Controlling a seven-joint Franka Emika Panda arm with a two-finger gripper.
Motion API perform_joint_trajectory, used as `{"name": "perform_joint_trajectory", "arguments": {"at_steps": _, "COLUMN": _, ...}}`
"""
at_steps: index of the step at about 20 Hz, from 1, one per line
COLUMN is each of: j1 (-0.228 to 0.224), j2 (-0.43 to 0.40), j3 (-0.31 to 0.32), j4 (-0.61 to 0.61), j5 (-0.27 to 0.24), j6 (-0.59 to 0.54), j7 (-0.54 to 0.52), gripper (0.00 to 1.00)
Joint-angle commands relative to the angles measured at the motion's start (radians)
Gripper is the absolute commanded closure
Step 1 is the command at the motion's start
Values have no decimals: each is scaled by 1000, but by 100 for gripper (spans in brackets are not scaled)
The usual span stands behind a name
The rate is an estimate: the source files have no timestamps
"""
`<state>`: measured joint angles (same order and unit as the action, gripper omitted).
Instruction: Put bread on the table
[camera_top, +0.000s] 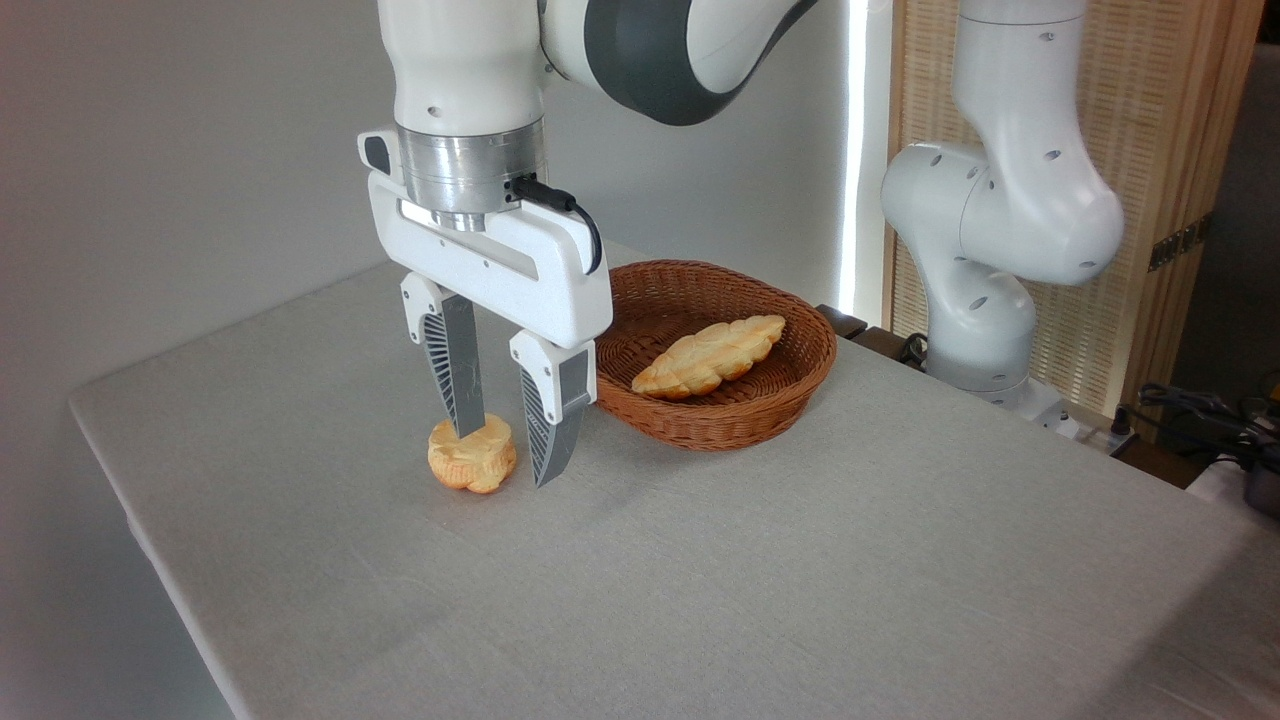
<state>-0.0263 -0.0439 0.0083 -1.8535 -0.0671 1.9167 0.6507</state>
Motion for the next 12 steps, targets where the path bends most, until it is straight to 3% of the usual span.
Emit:
{"name": "perform_joint_trajectory", "arguments": {"at_steps": 1, "j1": 8, "j2": -4, "j3": 1, "j4": 7, "j5": -23, "j6": -19, "j7": 21, "gripper": 0}}
{"name": "perform_joint_trajectory", "arguments": {"at_steps": 12, "j1": 2, "j2": -74, "j3": -1, "j4": -27, "j5": -23, "j6": -137, "j7": 37, "gripper": 0}}
